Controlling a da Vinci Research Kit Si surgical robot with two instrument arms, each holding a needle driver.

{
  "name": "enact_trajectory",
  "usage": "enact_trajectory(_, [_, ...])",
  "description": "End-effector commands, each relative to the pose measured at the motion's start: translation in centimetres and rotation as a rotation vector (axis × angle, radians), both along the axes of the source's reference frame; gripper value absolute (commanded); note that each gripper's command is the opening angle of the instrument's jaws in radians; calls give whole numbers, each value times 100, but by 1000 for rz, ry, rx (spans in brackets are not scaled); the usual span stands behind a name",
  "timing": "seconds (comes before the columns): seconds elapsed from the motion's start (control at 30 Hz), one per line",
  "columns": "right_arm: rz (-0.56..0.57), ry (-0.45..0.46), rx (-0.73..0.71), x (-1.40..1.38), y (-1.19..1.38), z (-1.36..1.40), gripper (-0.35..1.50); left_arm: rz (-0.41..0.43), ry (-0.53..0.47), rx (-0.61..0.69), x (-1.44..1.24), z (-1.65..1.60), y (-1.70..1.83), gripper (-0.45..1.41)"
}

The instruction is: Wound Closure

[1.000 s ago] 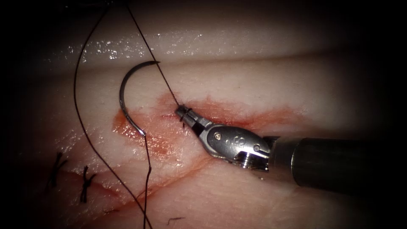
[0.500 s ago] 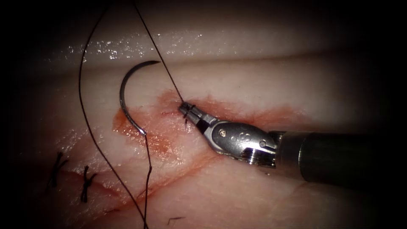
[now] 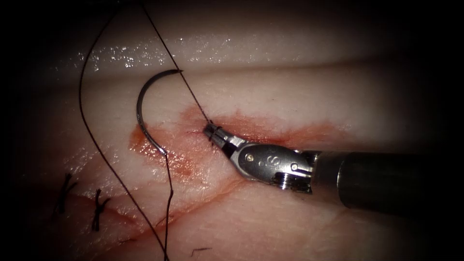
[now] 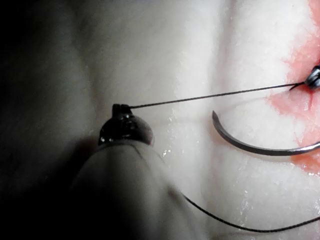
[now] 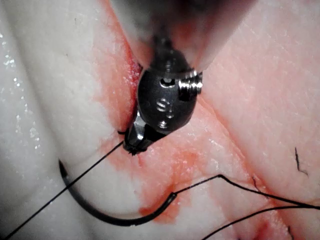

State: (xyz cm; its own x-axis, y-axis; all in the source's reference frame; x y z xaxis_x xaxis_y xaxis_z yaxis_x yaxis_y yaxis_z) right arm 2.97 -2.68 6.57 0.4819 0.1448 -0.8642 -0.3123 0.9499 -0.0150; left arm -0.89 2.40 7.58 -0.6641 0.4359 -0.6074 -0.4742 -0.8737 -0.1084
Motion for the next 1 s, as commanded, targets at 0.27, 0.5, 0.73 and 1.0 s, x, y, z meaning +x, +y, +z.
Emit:
enact_trajectory(0.27, [16, 33, 45, -16, -8, -4, -35, -18, 1, -21, 8, 1, 11, -45])
enact_trajectory(0.5, [27, 61, 47, -6, -7, -10, -35, -27, 12, -42, 9, -2, 10, -45])
enact_trajectory(0.73, [30, 106, 39, 3, -3, -12, -35, -19, 20, -57, 5, -5, 12, -45])
enact_trajectory(1.0, [19, 140, 31, 25, 4, -23, -35, -65, 22, -141, 8, -19, 31, -45])
